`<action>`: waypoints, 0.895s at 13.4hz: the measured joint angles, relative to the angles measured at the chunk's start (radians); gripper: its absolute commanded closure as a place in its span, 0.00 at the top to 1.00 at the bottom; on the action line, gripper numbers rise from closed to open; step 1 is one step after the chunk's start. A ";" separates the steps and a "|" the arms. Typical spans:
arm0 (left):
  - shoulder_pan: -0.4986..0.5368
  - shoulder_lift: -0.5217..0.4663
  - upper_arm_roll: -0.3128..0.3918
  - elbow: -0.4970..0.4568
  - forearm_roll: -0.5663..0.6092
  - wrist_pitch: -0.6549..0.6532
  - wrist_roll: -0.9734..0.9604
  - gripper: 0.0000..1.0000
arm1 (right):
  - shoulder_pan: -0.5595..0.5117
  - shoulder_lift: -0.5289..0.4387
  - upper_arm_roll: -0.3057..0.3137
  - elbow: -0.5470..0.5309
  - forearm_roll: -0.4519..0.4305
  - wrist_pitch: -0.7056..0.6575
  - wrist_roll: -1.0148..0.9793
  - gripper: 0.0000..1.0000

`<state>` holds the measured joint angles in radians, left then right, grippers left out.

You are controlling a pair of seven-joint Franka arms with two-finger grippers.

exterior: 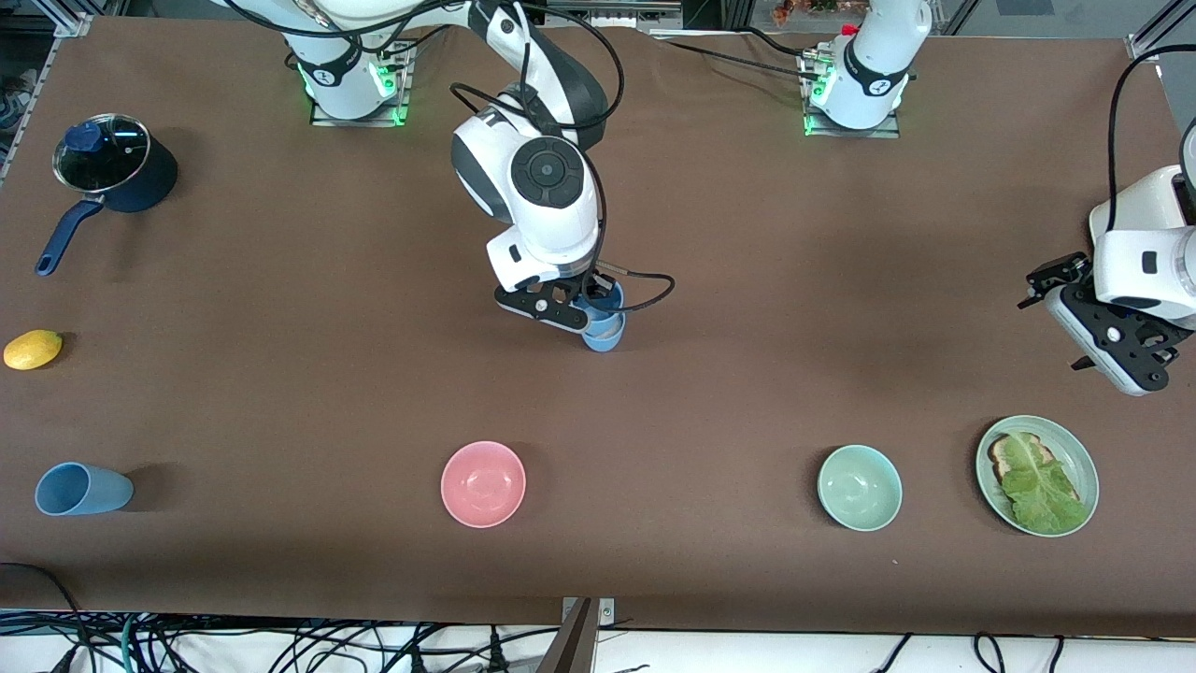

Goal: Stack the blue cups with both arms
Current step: 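Lower the blue cup onto the paper cup while the left gripper withdraws, then open the right gripper and lift it away from the stacked cups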

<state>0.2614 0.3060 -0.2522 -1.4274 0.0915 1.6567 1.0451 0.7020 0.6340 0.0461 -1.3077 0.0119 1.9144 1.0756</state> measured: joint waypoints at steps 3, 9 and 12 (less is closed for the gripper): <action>0.000 0.000 0.000 0.006 0.000 0.000 0.066 0.99 | 0.000 0.004 0.000 0.000 0.000 0.008 0.000 0.00; -0.005 0.003 -0.003 0.006 0.000 0.000 -0.264 0.98 | 0.005 0.006 0.000 0.000 0.000 0.016 0.000 0.76; -0.010 0.003 -0.011 0.007 -0.003 0.000 -0.705 0.96 | 0.006 0.006 0.000 0.000 -0.001 0.022 0.001 0.86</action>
<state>0.2509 0.3094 -0.2636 -1.4201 0.0889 1.6567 0.3401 0.7076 0.6402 0.0460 -1.3076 0.0113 1.9367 1.0762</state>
